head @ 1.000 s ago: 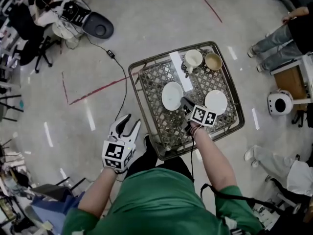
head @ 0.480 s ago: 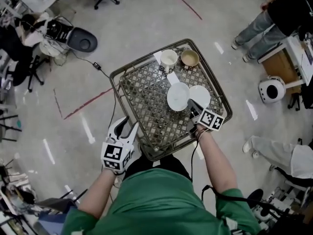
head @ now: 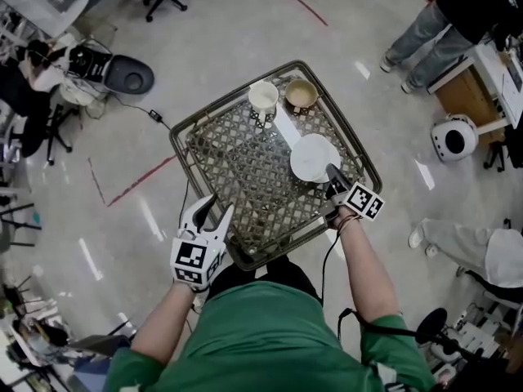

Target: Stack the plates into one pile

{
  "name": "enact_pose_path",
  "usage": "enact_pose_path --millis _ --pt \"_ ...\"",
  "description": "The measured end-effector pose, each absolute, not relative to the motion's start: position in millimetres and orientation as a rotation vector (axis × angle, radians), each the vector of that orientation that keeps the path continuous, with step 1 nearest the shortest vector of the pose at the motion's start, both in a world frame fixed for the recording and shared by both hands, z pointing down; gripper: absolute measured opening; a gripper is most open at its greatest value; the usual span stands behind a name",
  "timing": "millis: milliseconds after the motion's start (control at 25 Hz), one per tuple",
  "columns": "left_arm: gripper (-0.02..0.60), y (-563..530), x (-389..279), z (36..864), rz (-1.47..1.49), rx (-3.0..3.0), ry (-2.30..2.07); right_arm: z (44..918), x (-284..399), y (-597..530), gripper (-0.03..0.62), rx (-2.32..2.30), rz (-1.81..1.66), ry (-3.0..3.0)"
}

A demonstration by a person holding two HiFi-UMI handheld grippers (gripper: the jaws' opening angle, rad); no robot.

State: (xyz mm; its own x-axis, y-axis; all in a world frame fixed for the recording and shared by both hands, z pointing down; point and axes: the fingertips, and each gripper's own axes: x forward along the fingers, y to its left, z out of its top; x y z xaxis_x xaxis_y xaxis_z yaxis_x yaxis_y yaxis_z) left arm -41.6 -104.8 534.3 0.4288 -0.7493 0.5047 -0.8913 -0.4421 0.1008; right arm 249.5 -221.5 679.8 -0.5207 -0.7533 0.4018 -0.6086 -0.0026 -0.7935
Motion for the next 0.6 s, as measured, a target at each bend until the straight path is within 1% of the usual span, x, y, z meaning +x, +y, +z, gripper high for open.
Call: enact_pose_path --millis 360,600 --pt "0.167 -118.9 -24.2 535.8 0.560 2.325 -1.397 717.9 283.4 -221.5 0.031 -1.482 -1.646 1.943" --pt "0.167 -121.7 -24.1 542.4 0.568 2.302 -1.394 752.0 303.7 -216.9 0.034 -1.647 -1.711 1.896"
